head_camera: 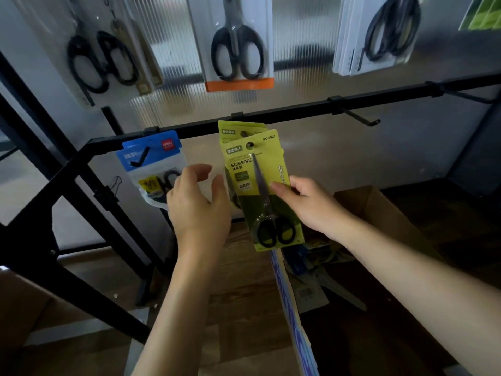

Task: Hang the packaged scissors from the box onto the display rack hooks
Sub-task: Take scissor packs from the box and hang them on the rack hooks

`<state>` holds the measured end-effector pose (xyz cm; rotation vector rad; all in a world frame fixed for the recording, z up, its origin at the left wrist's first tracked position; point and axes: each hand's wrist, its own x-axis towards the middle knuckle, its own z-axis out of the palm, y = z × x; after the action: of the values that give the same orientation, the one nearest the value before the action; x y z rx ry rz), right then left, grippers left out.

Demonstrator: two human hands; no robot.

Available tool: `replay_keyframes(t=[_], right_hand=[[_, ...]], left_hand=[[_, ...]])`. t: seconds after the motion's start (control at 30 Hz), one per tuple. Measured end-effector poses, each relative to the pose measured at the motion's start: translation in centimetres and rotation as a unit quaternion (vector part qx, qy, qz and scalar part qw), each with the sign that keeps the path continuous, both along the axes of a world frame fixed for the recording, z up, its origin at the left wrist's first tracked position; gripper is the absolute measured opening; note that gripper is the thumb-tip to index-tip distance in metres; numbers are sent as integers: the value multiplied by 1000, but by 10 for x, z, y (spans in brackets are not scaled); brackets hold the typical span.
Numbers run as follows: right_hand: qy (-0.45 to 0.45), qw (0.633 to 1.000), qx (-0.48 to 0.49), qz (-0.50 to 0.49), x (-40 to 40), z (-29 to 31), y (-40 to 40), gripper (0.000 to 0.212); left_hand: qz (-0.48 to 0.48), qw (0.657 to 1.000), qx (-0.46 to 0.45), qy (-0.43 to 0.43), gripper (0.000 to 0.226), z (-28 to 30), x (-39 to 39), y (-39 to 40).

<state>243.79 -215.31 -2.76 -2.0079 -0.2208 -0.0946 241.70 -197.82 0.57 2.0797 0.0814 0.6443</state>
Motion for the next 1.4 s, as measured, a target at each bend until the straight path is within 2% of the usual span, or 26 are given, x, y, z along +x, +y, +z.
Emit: replay_keyframes(t=[0.27, 0.4, 0.6, 0.9, 1.07, 1.27, 1.4], right_hand=[[44, 999, -18, -26, 31, -1, 11, 46], [47, 998, -20, -41, 41, 3, 16, 38], [56, 997, -37, -39, 41, -1, 14, 45], [92, 985, -135, -62, 14, -24, -44, 39], [146, 956, -243, -72, -18, -44, -104, 35], [251, 927, -270, -76, -71, -71, -159, 34], [345, 873, -342, -57, -99, -85, -178, 43]], left_hand=[[-12, 994, 110, 12, 31, -8, 0, -2], [-17, 992, 121, 20, 31, -11, 0, -4], [-25, 991, 128, 27, 32, -14, -1, -7], [-59, 983, 174, -24, 23, -26, -2, -42], [-120, 964, 234, -41, 24, -42, -15, -92], [-233, 922, 308, -4, 30, -65, -32, -150], [-298, 892, 337, 41, 33, -90, -53, -178]])
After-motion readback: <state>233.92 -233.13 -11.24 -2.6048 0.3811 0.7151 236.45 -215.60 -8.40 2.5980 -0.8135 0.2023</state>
